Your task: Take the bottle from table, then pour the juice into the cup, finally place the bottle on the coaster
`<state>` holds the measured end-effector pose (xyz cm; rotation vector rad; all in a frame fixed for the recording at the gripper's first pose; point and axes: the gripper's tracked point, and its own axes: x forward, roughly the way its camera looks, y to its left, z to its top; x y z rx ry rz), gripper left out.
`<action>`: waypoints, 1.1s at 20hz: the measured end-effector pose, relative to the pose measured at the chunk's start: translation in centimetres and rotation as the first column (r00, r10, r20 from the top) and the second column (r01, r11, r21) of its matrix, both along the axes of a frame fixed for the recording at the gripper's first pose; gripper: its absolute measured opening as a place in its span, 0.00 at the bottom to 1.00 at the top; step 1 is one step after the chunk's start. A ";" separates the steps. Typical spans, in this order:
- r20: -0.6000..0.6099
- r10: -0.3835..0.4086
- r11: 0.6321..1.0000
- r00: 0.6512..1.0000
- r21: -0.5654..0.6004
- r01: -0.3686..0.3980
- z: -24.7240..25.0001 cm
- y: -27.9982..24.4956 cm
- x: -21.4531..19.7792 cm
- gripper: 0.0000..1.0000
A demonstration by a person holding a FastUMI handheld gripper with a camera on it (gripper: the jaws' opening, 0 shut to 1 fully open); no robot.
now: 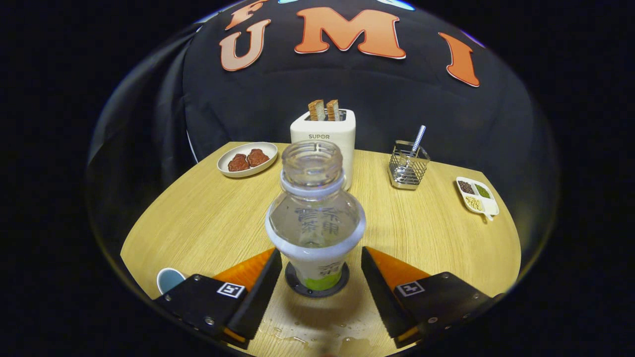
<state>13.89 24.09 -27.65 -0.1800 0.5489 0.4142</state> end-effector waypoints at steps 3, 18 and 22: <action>-0.014 -0.014 0.997 1.000 0.078 0.015 2.5 -0.4 -1.4 0.98; 0.305 -0.255 0.954 0.918 0.237 0.186 29.0 -13.9 -7.6 0.97; 0.395 -0.303 0.949 0.867 0.212 0.235 32.5 -17.4 -9.6 0.97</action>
